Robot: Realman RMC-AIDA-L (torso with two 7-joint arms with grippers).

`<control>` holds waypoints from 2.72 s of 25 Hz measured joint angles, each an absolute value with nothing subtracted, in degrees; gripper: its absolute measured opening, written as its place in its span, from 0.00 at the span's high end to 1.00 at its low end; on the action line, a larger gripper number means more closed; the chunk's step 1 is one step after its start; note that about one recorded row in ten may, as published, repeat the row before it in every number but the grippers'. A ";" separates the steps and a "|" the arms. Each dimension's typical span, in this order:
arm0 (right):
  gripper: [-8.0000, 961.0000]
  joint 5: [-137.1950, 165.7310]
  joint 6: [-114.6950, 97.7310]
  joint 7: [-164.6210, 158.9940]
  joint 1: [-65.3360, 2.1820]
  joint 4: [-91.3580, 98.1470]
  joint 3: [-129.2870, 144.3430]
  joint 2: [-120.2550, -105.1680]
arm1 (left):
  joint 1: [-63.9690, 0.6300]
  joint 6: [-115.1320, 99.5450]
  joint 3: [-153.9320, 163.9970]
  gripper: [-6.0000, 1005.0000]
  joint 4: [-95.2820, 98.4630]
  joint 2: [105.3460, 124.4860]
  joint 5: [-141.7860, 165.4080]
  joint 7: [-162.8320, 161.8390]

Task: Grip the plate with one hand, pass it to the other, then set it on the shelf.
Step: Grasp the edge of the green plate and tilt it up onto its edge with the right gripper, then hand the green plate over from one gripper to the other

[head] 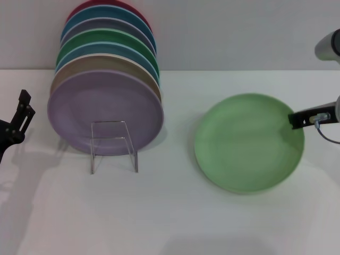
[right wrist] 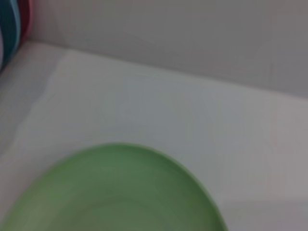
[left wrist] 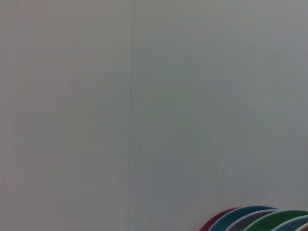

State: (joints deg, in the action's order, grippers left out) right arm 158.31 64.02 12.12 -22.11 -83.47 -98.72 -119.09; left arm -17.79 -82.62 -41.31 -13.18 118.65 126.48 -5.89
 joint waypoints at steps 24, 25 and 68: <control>0.97 165.96 29.31 14.81 -12.31 -87.32 -85.69 -119.33 | -17.69 -82.62 -40.86 0.18 -12.74 118.74 126.48 -5.89; 0.97 166.43 28.01 14.72 -11.88 -87.23 -85.20 -119.37 | -17.67 -82.62 -40.86 0.18 -12.73 118.73 126.47 -5.89; 0.97 159.18 -63.61 0.79 -14.06 -28.92 -68.59 -119.64 | -13.47 -91.50 -33.32 0.18 -15.57 118.83 126.57 -6.69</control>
